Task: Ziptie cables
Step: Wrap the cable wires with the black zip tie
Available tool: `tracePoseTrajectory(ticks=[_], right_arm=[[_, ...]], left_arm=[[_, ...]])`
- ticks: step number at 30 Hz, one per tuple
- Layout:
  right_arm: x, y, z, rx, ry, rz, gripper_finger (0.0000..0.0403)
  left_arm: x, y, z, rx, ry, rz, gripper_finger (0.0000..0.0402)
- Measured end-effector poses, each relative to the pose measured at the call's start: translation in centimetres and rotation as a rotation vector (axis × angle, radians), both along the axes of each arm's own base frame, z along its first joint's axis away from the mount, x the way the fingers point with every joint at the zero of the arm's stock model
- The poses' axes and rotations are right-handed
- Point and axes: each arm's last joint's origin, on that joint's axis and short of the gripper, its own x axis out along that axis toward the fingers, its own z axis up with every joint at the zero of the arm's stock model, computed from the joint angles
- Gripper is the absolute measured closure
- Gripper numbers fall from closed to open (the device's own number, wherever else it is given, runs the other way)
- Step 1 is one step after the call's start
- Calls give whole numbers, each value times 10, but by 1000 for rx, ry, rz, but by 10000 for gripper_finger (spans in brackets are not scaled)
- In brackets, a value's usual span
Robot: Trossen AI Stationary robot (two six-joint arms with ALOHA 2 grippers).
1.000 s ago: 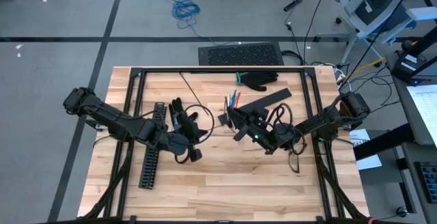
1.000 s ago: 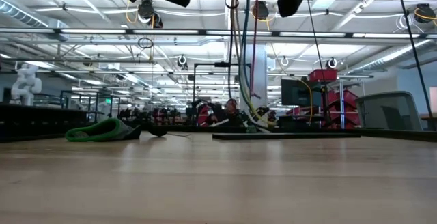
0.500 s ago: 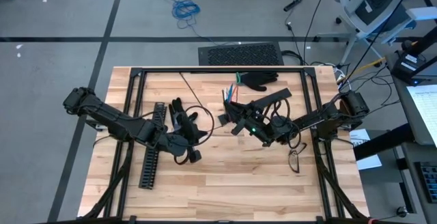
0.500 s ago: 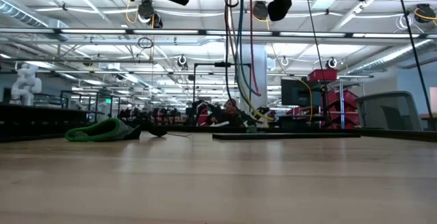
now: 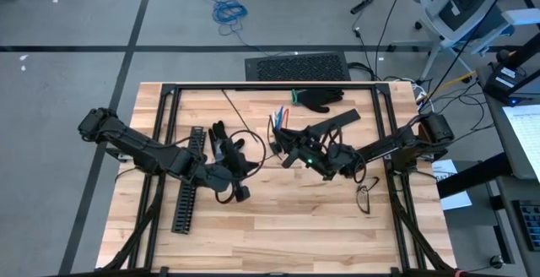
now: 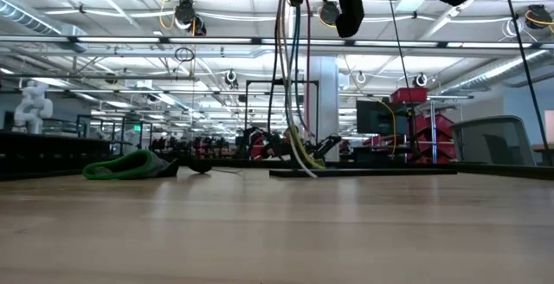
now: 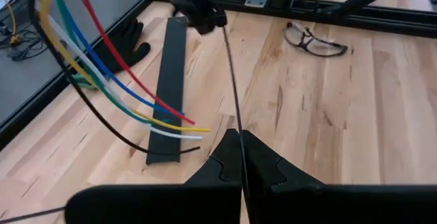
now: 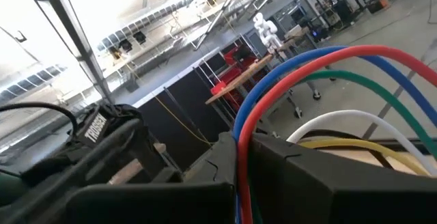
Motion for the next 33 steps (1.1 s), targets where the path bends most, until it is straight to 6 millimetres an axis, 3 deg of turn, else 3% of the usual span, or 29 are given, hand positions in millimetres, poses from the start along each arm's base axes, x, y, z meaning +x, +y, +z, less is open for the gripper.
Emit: tracePoseTrajectory(ticks=[5,33], right_arm=[[3,1,-7,21,3,3,392],[2,8,-6,-33,29,7,388]], left_arm=[[0,0,0,2,3,1,401],[-2,2,-2,36,24,31,401]])
